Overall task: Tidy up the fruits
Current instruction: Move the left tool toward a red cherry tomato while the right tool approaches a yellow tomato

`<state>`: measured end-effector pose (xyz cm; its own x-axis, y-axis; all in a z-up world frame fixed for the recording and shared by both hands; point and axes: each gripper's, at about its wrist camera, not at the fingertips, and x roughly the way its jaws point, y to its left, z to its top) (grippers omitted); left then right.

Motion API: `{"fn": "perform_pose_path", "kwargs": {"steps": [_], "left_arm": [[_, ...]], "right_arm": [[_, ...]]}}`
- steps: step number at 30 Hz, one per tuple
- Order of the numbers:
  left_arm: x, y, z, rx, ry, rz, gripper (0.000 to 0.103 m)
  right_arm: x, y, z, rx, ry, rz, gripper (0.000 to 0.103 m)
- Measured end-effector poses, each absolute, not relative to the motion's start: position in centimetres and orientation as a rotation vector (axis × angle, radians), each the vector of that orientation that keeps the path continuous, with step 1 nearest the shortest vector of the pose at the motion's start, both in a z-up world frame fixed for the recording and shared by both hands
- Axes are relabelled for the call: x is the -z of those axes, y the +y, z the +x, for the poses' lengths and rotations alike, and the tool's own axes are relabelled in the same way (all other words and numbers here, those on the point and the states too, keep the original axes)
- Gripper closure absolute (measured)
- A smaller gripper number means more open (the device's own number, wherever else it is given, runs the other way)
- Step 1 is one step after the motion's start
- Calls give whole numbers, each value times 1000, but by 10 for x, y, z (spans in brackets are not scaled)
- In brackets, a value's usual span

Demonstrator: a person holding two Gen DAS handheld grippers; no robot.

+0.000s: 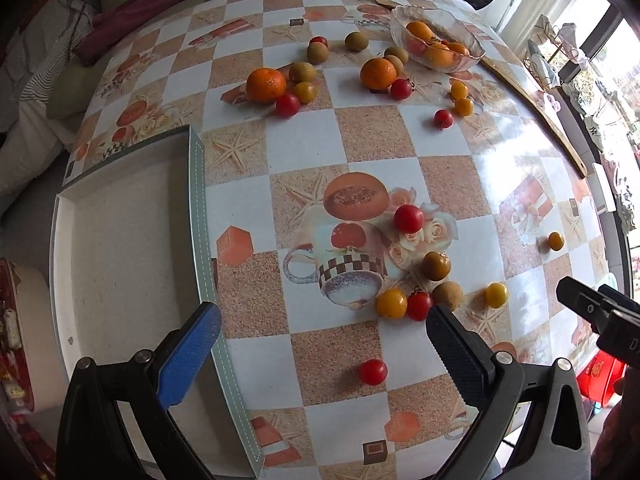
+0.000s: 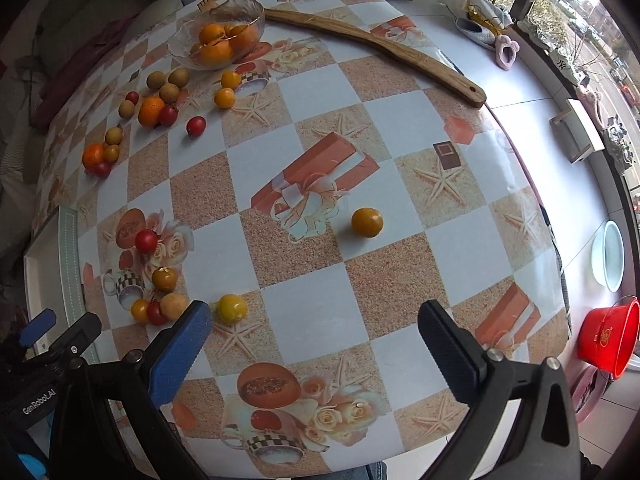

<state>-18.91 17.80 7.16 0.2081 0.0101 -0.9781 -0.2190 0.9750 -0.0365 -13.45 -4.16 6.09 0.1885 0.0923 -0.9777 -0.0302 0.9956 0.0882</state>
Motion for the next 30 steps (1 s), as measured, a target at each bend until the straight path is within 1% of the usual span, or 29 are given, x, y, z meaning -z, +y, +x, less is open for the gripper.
{"fn": "perform_pose_path", "kwargs": {"steps": [6, 17, 30], "left_arm": [[-67, 177, -184, -158, 1369, -181, 0], [-53, 160, -163, -210, 1410, -189, 0], [-35, 135, -146, -240, 1431, -203, 0]], "right_arm": [[-67, -38, -139, -64, 1361, 38, 0], [-47, -59, -127, -76, 1419, 24, 0], [-39, -74, -106, -119, 1443, 19, 0]]}}
